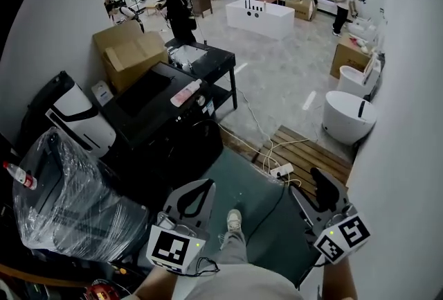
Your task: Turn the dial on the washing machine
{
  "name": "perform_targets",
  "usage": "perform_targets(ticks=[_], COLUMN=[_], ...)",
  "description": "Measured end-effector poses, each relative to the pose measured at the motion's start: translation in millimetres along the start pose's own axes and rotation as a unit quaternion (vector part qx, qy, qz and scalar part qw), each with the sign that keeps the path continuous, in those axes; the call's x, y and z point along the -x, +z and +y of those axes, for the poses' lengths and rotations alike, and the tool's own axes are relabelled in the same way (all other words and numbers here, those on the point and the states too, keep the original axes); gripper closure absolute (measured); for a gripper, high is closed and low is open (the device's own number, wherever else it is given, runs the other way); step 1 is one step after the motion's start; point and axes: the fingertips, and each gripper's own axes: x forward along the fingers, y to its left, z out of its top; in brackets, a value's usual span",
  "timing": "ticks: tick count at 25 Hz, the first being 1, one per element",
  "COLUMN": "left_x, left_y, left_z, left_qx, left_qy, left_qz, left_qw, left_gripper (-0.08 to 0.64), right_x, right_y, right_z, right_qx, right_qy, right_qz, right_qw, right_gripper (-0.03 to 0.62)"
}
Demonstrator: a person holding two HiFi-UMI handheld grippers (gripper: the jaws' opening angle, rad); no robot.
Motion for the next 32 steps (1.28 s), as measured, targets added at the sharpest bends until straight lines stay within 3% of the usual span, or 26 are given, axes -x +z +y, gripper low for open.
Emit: perform_targets(ticks=[5,9,15,19,25,32], left_x=[-32,-63,-124,-149,-174,-182], left_y=[-19,-52,-69,-81,-99,-110], left_z=[62,119,195,249,303,341], left_qx=[-0.005,-0.017,-0.021,-0.008,-0.012,0.014], left_qy=[0.045,0.06,0.065,0.085,0.108,0.161], left_qz=[0.011,0.038,0.049,0.059,0.081,0.094], left_qw=[0.9989,0.9974,0.9965,0.9946,0.9907,0.9823], left_gripper=[0.541,0.541,0.541,0.541,0.541,0.541], right_x=[-52,-108,-210,-282,-372,-451], right_y=[-4,-13,-22,-19,-26,-51], right_z=[-29,-51,-80,-91,-103,-115], right_qx=[-0.003,-0.016,-0.026,-0.033,-0.04,-0.05], right_qy=[-0.007,-0.001,0.004,0.022,0.05,0.095], right_qz=[0.014,0.035,0.079,0.083,0.095,0.135], right_qw=[1.0,0.999,0.997,0.996,0.993,0.985], right_gripper=[0.321,0.321,0.321,0.321,0.321,0.321])
